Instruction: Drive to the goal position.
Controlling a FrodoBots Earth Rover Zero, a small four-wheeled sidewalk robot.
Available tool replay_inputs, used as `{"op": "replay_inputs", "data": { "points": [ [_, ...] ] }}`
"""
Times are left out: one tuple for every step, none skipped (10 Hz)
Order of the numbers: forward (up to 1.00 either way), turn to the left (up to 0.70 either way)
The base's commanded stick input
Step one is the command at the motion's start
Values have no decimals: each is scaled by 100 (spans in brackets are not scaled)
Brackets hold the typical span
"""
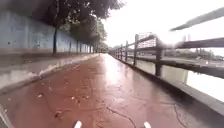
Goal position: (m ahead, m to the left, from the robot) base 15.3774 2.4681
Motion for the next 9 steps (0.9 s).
{"op": "replay_inputs", "data": {
  "points": [
    [50,0],
    [50,0],
    [50,0],
    [50,0],
    [50,0],
    [50,0],
    [50,0],
    [50,0],
    [50,0]
  ]
}}
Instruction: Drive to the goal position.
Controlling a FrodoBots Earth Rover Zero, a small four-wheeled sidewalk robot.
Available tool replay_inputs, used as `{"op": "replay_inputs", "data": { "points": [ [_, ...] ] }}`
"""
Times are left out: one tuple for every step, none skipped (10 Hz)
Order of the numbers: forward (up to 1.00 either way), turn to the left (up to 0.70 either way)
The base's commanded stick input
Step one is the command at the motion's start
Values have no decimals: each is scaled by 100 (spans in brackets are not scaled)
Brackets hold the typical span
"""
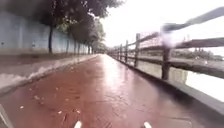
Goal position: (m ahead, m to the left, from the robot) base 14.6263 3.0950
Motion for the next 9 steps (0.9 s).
{"op": "replay_inputs", "data": {
  "points": [
    [50,11],
    [50,50],
    [50,50],
    [50,34],
    [50,0],
    [50,0],
    [50,0],
    [50,0],
    [50,0]
  ]
}}
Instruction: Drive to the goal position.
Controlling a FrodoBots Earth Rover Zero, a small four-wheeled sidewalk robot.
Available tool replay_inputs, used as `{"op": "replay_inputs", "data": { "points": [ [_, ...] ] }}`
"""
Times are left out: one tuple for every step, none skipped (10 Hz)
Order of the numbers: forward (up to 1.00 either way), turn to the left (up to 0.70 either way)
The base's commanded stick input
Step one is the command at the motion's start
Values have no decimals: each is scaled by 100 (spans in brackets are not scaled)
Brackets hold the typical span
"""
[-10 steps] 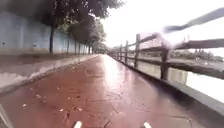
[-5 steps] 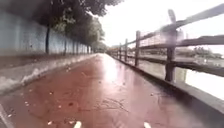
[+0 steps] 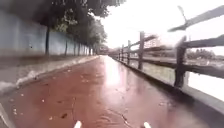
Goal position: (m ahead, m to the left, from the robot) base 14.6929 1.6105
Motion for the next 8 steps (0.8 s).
{"op": "replay_inputs", "data": {
  "points": [
    [50,0],
    [50,0],
    [50,0],
    [50,0],
    [50,0],
    [50,0],
    [50,13],
    [50,50]
  ]
}}
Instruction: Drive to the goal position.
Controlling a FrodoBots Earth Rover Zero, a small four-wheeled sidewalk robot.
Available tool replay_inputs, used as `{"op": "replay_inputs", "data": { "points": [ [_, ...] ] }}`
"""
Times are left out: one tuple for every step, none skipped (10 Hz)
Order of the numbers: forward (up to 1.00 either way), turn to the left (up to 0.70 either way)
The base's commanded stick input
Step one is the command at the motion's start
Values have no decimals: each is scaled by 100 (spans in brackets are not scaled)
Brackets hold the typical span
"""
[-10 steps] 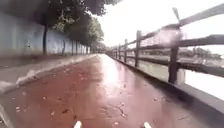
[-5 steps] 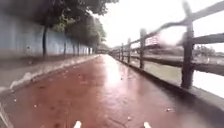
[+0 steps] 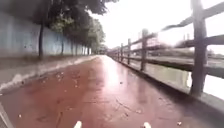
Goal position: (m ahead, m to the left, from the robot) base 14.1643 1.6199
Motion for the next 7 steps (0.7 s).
{"op": "replay_inputs", "data": {
  "points": [
    [50,50],
    [50,42],
    [50,0],
    [50,0],
    [50,0],
    [50,0],
    [50,0]
  ]
}}
